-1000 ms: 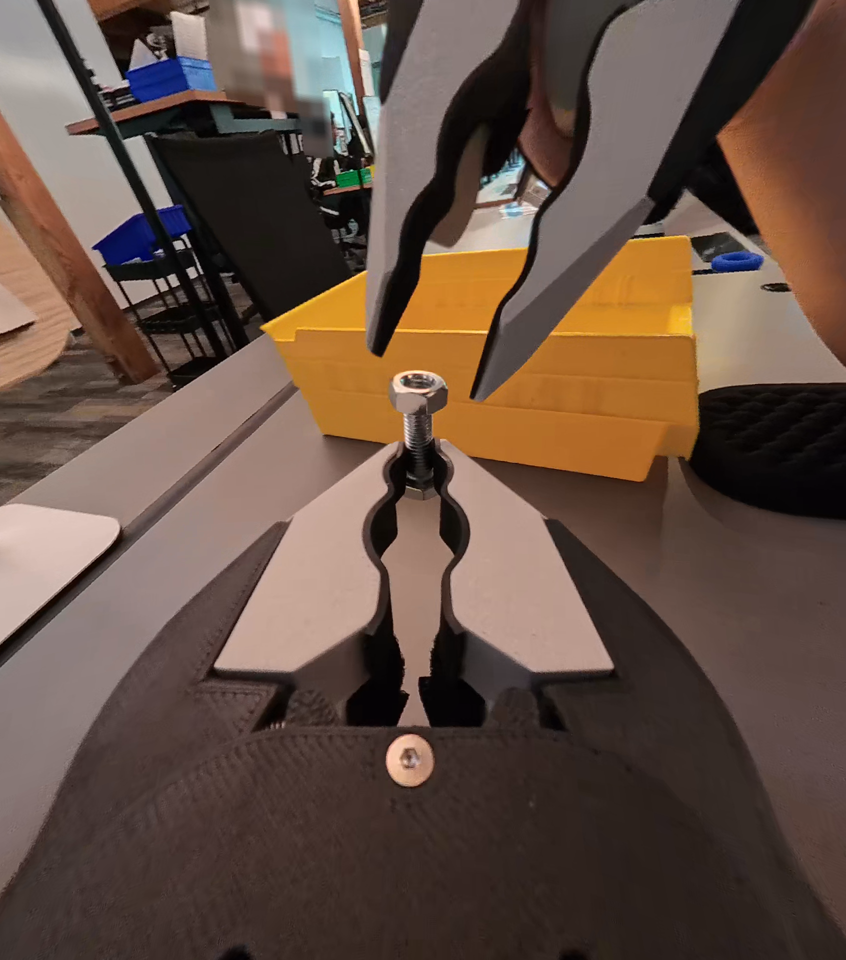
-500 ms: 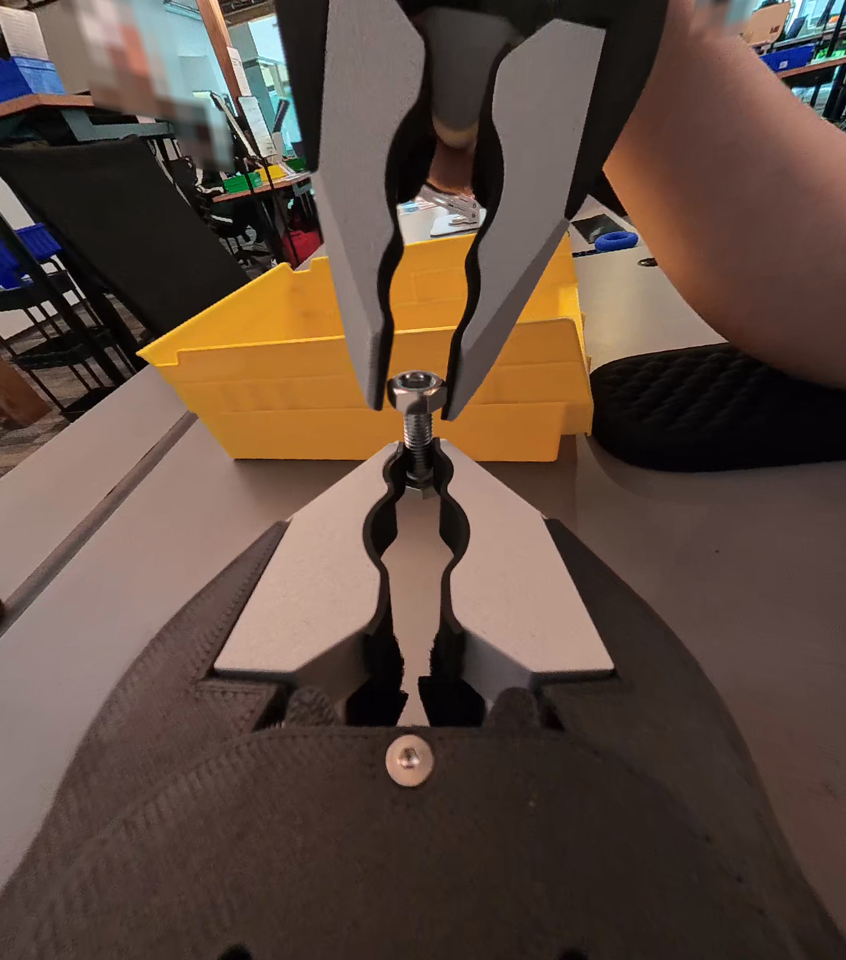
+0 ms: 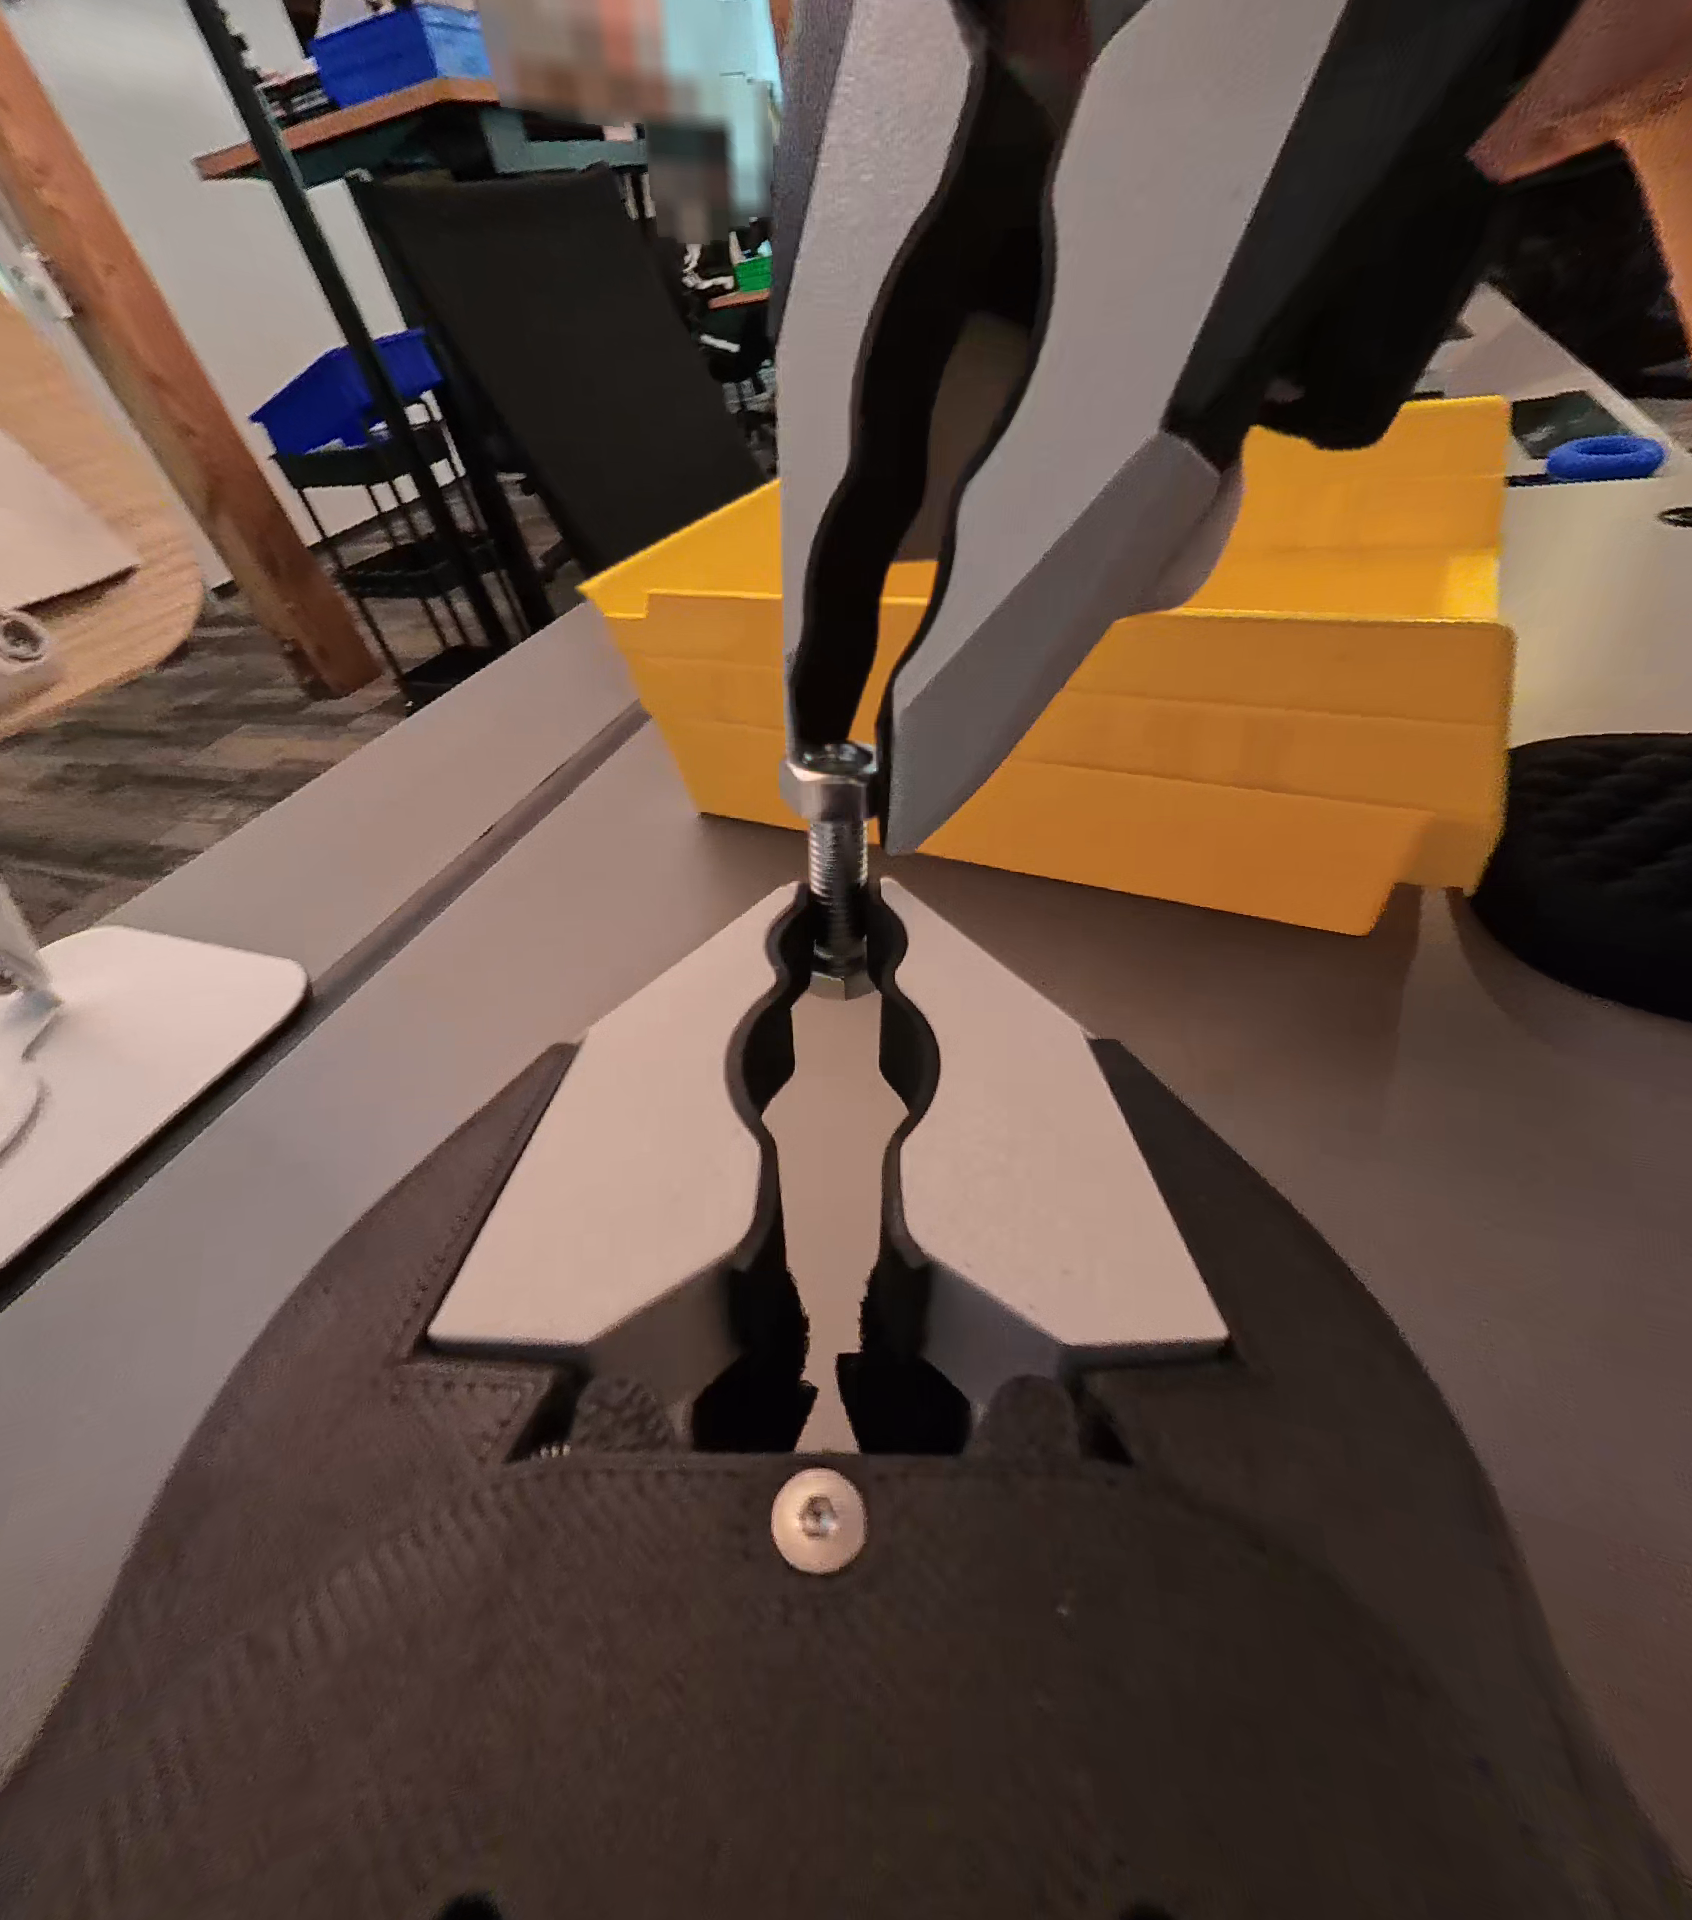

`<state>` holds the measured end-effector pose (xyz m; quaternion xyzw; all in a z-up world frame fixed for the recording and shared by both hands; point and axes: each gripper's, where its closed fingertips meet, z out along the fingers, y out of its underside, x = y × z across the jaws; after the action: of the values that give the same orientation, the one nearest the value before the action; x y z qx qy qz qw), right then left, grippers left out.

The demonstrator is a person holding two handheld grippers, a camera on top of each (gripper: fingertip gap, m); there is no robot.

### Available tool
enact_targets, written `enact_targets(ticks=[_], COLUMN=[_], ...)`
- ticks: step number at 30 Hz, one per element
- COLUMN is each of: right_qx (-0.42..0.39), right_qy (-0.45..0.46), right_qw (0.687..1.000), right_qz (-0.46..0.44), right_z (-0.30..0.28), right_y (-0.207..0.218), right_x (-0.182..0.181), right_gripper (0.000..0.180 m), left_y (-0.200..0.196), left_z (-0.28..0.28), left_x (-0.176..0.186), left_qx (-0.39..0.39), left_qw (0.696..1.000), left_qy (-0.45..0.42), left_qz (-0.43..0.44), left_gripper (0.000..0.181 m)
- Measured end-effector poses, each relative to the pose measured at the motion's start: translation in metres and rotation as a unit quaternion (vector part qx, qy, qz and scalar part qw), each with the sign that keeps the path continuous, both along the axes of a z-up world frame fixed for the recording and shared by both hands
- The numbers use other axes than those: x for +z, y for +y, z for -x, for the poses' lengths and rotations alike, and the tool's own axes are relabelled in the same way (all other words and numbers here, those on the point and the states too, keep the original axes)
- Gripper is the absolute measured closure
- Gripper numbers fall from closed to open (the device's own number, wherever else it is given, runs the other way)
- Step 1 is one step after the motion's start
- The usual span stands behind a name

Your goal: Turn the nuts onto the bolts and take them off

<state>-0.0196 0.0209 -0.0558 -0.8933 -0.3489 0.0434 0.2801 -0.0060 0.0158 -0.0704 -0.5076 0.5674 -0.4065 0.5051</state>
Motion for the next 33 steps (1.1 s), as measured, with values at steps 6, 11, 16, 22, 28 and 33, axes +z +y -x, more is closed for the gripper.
enact_targets(ticks=[6,11,16,22,28,33], right_qx=[-0.041,-0.018,0.042,0.058,0.070,0.079], right_qy=[0.050,0.040,0.023,0.020,0.009,0.007], right_qw=[0.997,0.999,0.996,0.998,0.997,0.997], right_qz=[0.036,0.001,-0.076,-0.029,-0.021,-0.019], right_z=[0.006,-0.004,0.003,0.012,0.009,0.016], right_y=[0.001,0.003,0.010,0.003,-0.008,-0.005], right_x=[-0.001,0.009,0.022,0.005,0.007,0.002], right_gripper=[0.160,0.154,0.139,0.125,0.132,0.119], left_y=[0.013,0.021,0.018,0.014,0.017,0.013], left_z=[0.003,0.007,0.006,0.005,0.005,0.004], left_x=[0.001,0.007,0.006,0.006,0.006,0.006], left_qx=[0.029,0.038,0.034,0.029,0.031,0.025], left_qw=[0.999,0.999,0.999,0.999,0.999,0.999], left_qy=[0.000,-0.015,-0.014,-0.012,-0.014,-0.014], left_qz=[0.017,0.031,0.025,0.007,0.022,0.016], left_gripper=[0.173,0.173,0.173,0.173,0.173,0.173])
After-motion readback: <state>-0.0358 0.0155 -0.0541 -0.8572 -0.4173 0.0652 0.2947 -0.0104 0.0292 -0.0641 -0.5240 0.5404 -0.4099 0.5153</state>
